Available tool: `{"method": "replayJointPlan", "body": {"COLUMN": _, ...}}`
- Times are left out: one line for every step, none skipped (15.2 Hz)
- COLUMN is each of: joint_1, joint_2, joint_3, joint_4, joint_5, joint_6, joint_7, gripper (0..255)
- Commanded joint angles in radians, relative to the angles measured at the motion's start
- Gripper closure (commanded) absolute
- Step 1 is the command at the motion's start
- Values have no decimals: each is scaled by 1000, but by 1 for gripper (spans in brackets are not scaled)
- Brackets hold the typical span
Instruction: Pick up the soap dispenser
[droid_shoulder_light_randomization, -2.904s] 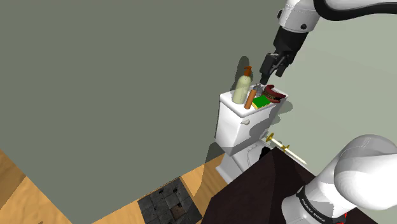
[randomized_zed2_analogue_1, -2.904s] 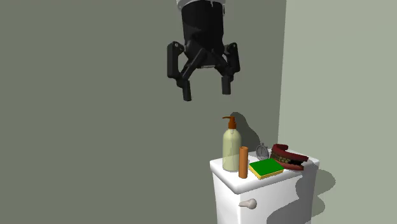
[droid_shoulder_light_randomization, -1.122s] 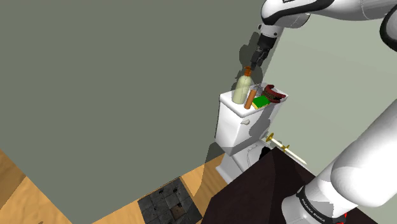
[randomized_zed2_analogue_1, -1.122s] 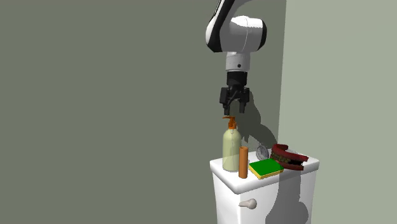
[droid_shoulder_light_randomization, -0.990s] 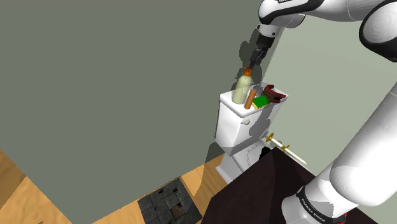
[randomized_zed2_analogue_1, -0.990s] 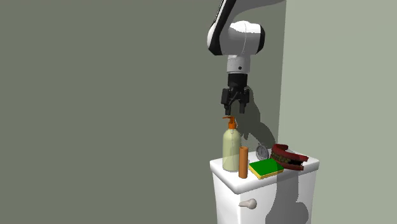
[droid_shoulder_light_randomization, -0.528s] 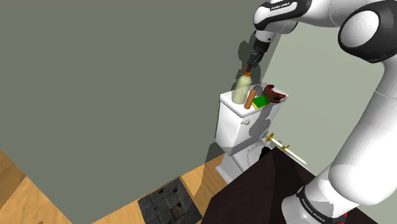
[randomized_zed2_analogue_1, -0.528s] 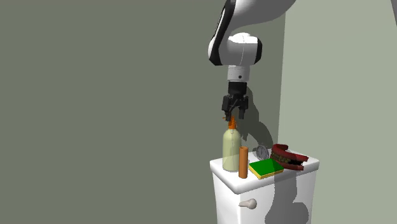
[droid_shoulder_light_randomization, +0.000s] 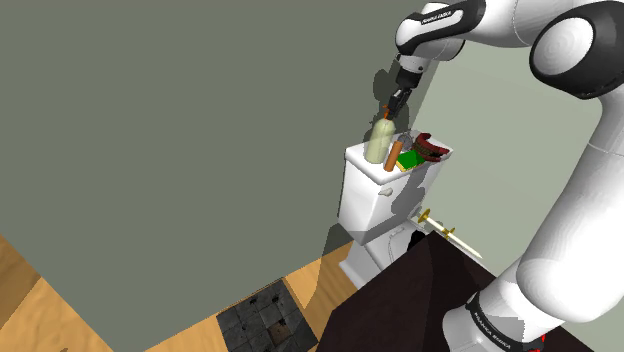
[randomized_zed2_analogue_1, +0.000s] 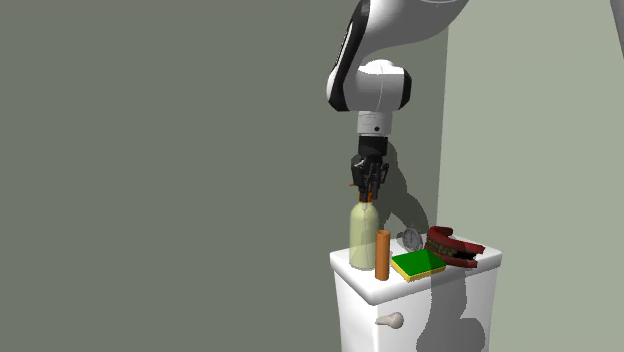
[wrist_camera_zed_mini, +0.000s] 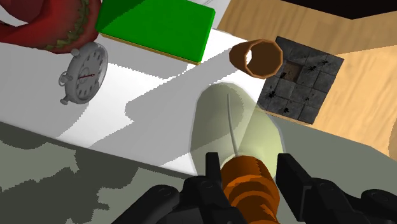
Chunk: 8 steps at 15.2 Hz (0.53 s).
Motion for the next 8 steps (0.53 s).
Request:
{"method": "replayJointPlan", "body": {"joint_1": 0, "joint_2": 1, "joint_3": 0, "joint_4": 0, "joint_5": 0, "joint_6": 0, "joint_7": 0, "gripper": 255}}
{"method": "replayJointPlan", "body": {"joint_1": 0, "joint_2": 1, "joint_3": 0, "joint_4": 0, "joint_5": 0, "joint_6": 0, "joint_7": 0, "gripper": 255}}
{"method": "replayJointPlan", "body": {"joint_1": 0, "joint_2": 1, "joint_3": 0, "joint_4": 0, "joint_5": 0, "joint_6": 0, "joint_7": 0, "gripper": 255}}
{"method": "replayJointPlan", "body": {"joint_1": 0, "joint_2": 1, "joint_3": 0, "joint_4": 0, "joint_5": 0, "joint_6": 0, "joint_7": 0, "gripper": 255}}
{"method": "replayJointPlan", "body": {"joint_1": 0, "joint_2": 1, "joint_3": 0, "joint_4": 0, "joint_5": 0, "joint_6": 0, "joint_7": 0, "gripper": 255}}
{"method": "replayJointPlan", "body": {"joint_1": 0, "joint_2": 0, "joint_3": 0, "joint_4": -1, "joint_5": 0, "joint_6": 0, "joint_7": 0, "gripper": 255}}
{"method": "replayJointPlan", "body": {"joint_1": 0, "joint_2": -3, "joint_3": -1, "joint_4": 9, "joint_5": -2, "joint_6": -12, "joint_7": 1, "gripper": 255}}
{"method": "replayJointPlan", "body": {"joint_1": 0, "joint_2": -6, "joint_3": -1, "joint_4": 19, "joint_5": -4, "joint_6": -25, "joint_7": 3, "gripper": 255}}
